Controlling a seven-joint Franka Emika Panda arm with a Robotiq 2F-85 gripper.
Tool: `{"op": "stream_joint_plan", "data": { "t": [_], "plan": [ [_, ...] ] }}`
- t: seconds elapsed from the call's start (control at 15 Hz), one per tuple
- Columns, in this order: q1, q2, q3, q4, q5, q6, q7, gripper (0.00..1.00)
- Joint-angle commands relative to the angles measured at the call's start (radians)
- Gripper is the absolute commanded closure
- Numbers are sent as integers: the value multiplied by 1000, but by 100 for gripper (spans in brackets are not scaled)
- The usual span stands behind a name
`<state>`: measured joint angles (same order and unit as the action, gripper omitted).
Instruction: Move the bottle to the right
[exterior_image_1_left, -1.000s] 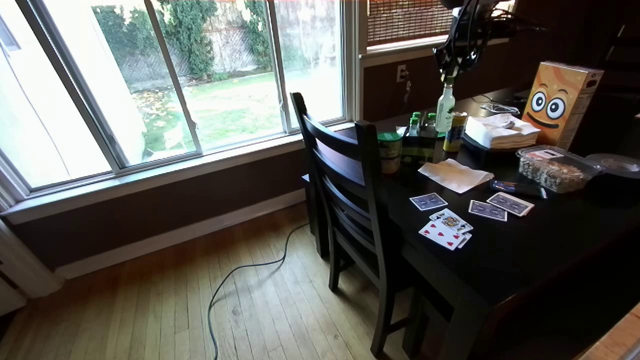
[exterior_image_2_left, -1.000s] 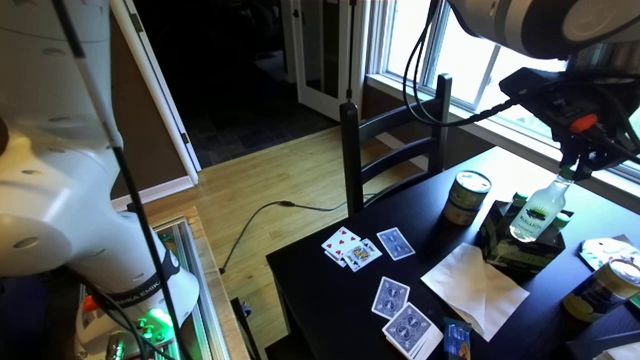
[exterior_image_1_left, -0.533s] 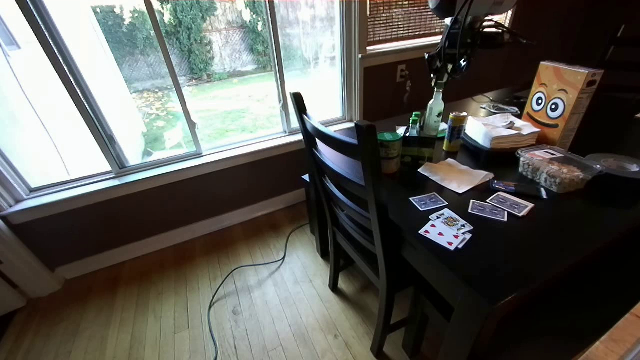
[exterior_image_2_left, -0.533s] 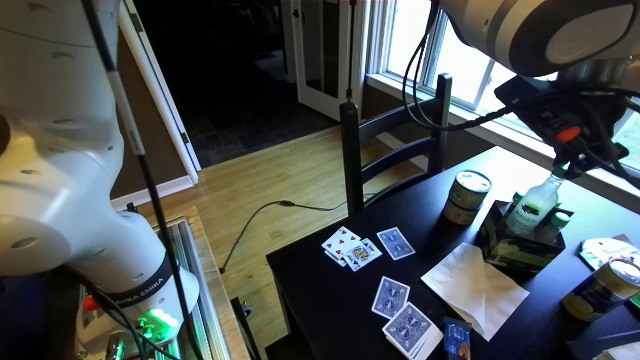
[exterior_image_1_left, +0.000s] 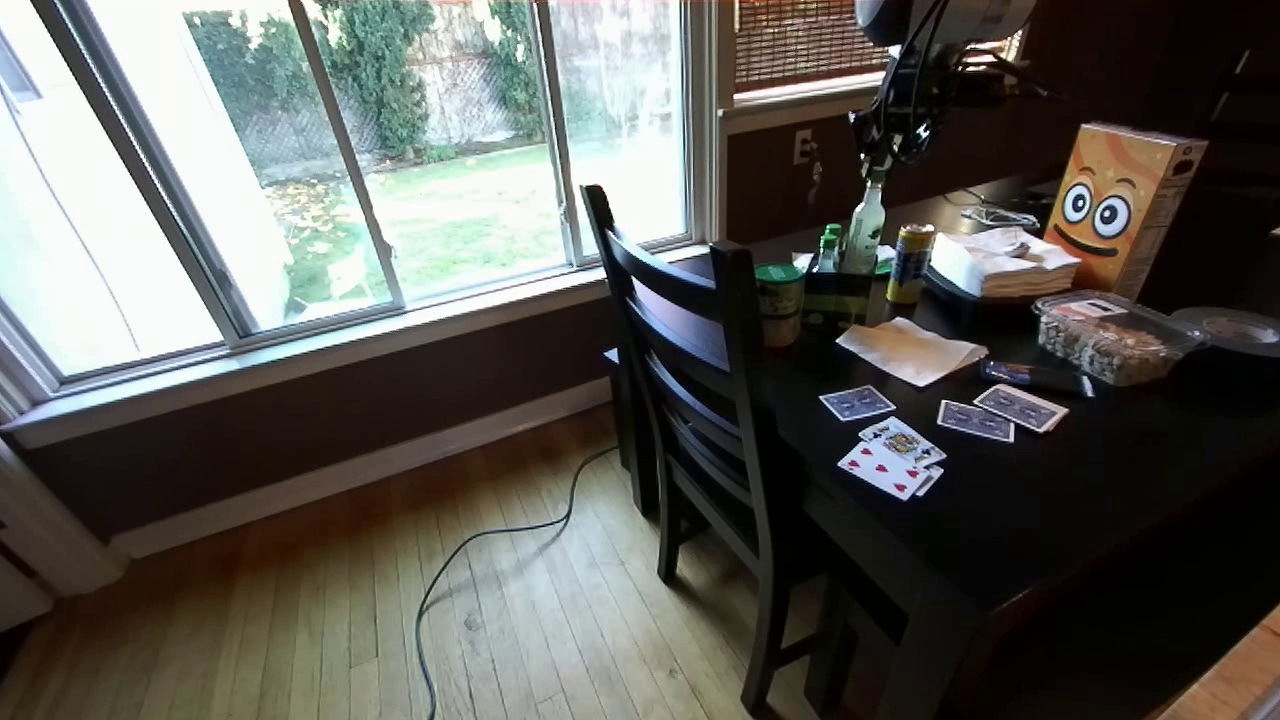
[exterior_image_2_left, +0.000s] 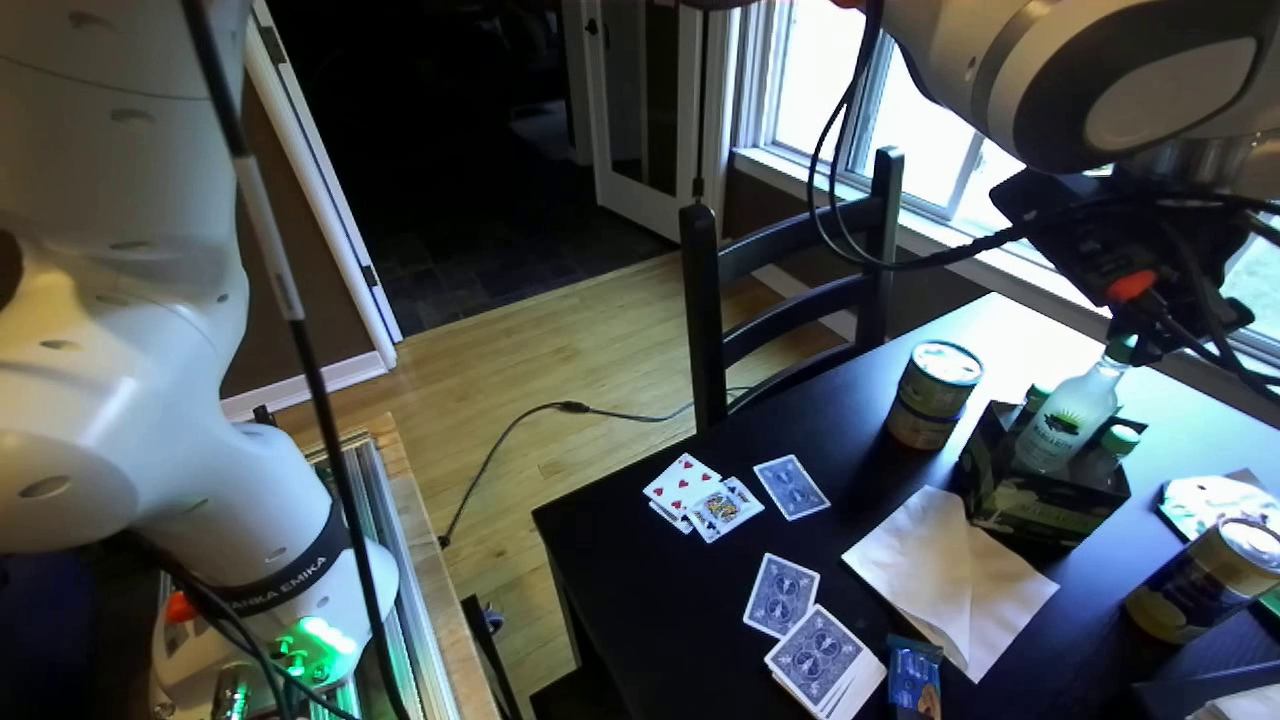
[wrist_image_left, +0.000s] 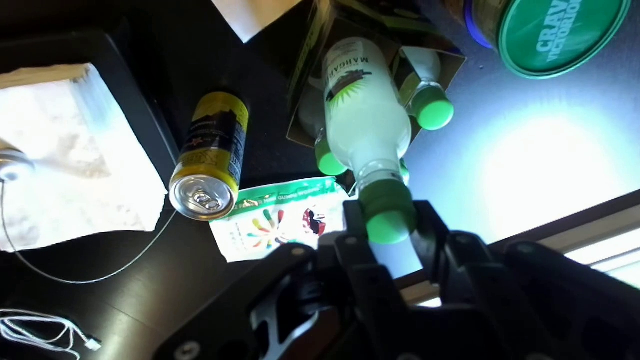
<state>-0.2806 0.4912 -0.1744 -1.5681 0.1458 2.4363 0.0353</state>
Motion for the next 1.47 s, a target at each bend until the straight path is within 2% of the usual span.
{"op": "stream_joint_plan", "data": {
  "t": [0.0, 0.93, 1.4],
  "plan": [
    [-31, 19, 26, 7, 39, 40, -33, 93],
    [-49, 132, 44, 10, 16, 66, -103, 93],
    [-49, 150, 39, -2, 7, 62, -112, 93]
  ]
}}
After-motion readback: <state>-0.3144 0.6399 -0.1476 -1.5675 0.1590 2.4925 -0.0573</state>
